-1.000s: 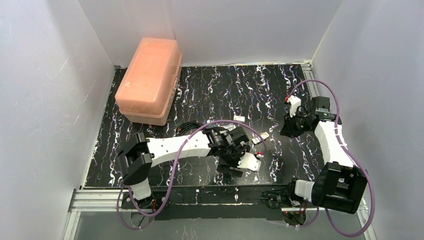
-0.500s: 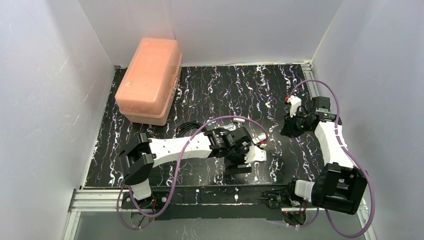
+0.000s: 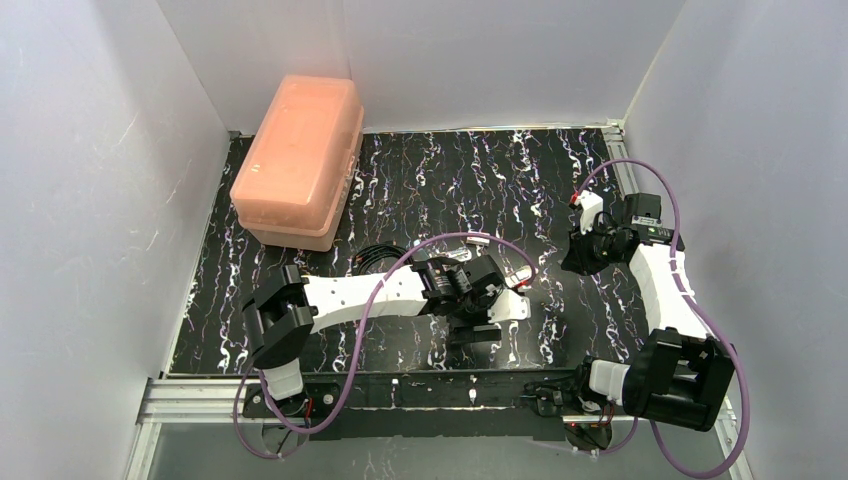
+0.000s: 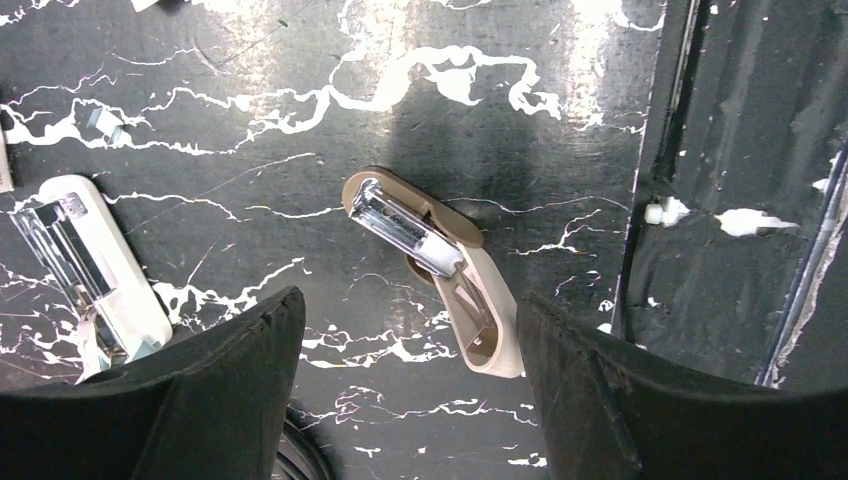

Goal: Load the staples into the stapler
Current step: Adjust the stapler at the center of the board.

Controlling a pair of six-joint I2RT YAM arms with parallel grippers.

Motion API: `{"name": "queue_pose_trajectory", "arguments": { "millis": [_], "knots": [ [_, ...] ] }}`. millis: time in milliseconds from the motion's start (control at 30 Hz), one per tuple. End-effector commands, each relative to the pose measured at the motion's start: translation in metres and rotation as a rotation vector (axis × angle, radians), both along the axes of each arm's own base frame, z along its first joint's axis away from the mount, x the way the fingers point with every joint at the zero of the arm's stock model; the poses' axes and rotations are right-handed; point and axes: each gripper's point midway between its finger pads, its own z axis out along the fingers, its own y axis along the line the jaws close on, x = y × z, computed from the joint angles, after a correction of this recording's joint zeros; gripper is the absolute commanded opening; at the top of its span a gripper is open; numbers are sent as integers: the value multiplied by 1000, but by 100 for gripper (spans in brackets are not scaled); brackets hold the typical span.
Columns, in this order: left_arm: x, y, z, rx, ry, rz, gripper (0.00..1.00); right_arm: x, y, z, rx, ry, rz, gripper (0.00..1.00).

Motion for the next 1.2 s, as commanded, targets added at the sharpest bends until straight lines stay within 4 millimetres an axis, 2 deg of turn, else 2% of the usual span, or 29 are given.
{"name": "queue_pose_trajectory", "arguments": {
  "millis": [0, 533, 833, 1000, 1167],
  "knots": [
    [5, 8, 0, 38, -42, -5, 75, -1, 1, 6, 7, -19, 1, 4],
    [20, 33, 5, 62, -101, 25, 75, -2, 4, 9, 21, -29, 17, 4],
    [8, 24, 17, 11, -36, 5, 75, -3, 9, 13, 42, -35, 41, 4],
    [2, 20, 37, -54, -18, -13, 76, -9, 18, 24, 59, -83, 121, 4],
    [3, 19, 69, -163, 32, -15, 78, -19, 33, 33, 51, -142, 254, 3]
  ]
}}
